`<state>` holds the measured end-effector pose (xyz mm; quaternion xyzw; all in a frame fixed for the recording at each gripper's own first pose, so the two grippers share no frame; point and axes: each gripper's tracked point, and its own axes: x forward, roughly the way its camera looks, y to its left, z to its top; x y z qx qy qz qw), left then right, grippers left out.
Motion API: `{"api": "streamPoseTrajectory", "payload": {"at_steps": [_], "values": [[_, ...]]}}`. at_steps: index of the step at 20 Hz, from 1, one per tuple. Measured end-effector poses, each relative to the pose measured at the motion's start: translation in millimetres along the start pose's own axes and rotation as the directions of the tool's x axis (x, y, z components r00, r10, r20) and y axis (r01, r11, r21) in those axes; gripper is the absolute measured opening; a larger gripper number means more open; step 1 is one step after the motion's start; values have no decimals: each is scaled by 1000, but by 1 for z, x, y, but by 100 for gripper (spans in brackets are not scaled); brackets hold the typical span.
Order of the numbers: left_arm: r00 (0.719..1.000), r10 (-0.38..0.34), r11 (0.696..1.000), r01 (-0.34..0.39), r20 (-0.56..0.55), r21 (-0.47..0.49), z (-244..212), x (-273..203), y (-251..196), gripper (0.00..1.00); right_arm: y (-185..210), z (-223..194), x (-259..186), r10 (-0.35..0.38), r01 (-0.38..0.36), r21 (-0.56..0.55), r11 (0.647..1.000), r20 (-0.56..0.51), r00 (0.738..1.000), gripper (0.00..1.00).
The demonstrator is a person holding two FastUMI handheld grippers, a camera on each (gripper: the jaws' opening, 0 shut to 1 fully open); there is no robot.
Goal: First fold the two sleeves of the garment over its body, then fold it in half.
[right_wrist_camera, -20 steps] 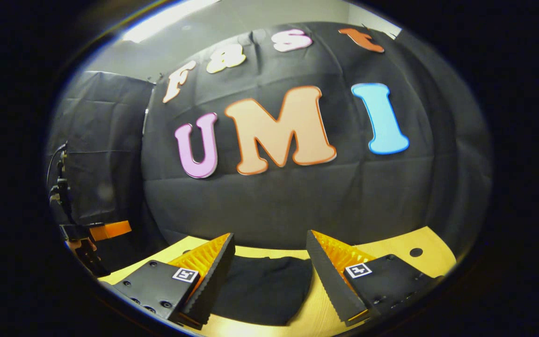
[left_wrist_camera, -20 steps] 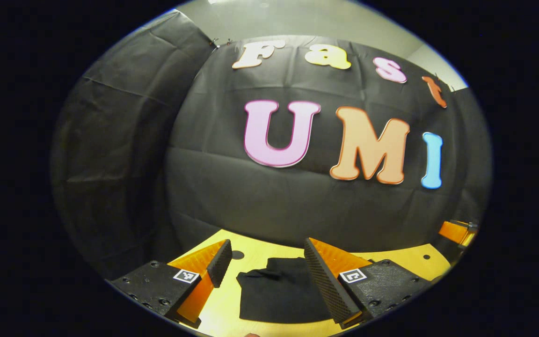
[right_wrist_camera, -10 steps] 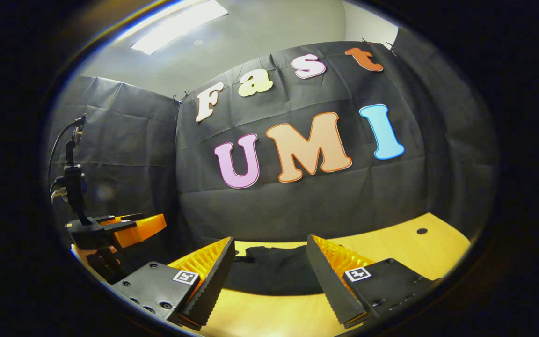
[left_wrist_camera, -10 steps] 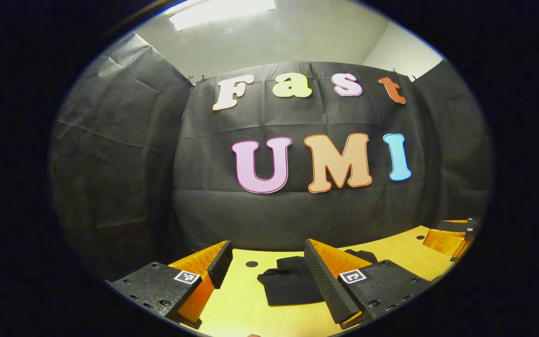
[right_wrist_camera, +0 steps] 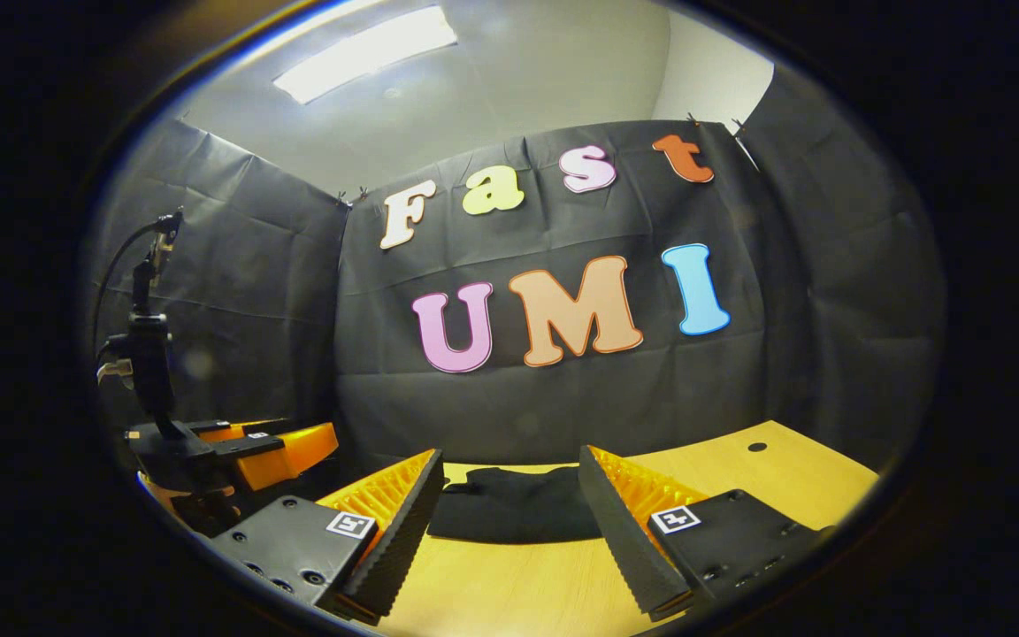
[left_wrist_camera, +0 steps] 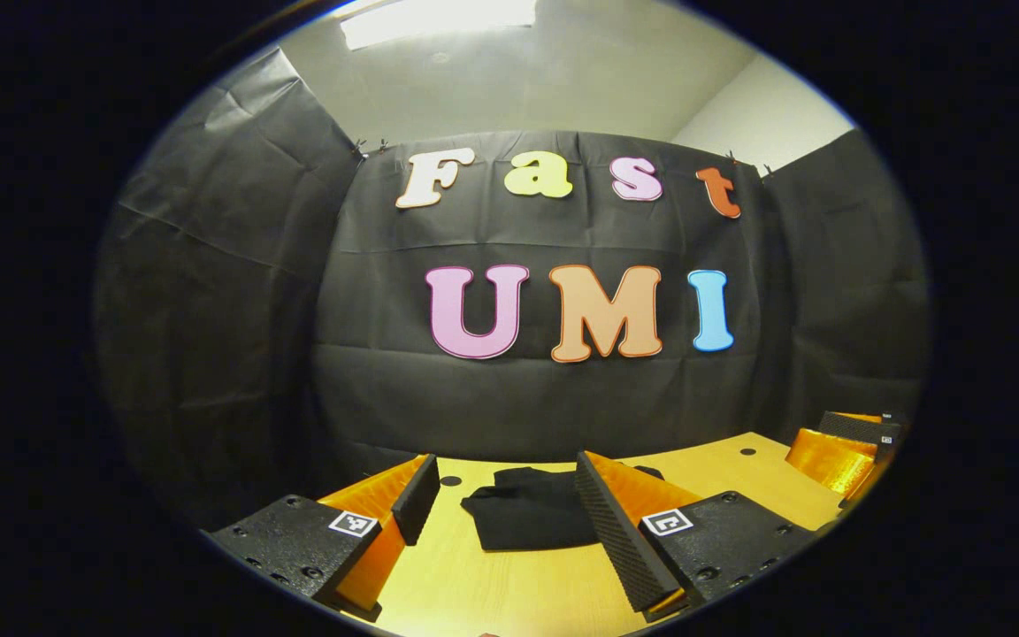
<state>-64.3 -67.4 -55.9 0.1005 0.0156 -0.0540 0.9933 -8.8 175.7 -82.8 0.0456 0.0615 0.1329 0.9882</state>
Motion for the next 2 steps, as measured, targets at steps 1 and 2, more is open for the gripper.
{"api": "streamPoseTrajectory", "payload": {"at_steps": [1,2], "values": [[1000,-1,1000,1,-1,-7,-1,-5,1,92,1,1,-4,-4,4,0,1000,0,1000,94],[1000,-1,1000,1,-1,-10,0,-11,3,93,1,-1,-7,-7,7,4,1000,-4,1000,96]]}}
